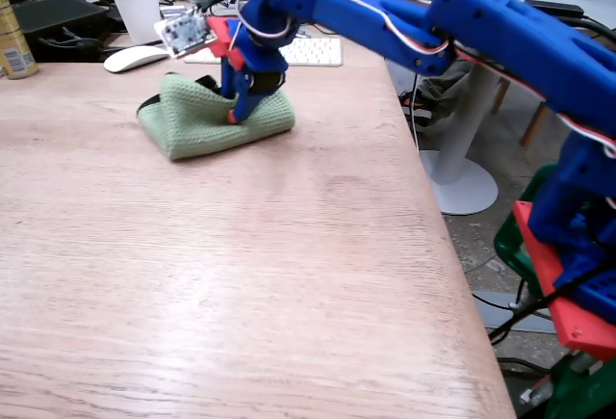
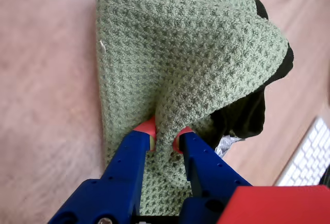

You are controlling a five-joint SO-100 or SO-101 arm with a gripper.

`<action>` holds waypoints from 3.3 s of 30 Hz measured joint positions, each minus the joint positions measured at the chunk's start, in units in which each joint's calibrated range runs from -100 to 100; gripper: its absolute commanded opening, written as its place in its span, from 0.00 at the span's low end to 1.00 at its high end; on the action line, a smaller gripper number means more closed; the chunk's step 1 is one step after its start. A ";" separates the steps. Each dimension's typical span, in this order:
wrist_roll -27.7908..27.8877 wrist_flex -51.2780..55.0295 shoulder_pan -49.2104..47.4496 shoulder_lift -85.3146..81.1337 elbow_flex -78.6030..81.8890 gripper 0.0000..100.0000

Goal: Clean the table

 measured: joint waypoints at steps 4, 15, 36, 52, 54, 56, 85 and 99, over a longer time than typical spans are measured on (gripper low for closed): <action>0.29 0.00 7.52 0.35 -0.54 0.00; 0.29 -15.65 29.31 3.63 0.54 0.00; -26.28 -3.64 -11.84 -105.32 92.79 0.00; -37.07 -22.28 -18.13 -160.57 165.01 0.00; -37.12 -22.69 -22.83 -161.35 170.06 0.00; -37.17 -23.02 -24.71 -161.69 172.23 0.00; -37.46 -16.23 -17.94 -161.87 156.09 0.00; -40.98 -16.31 -16.72 -166.28 173.04 0.00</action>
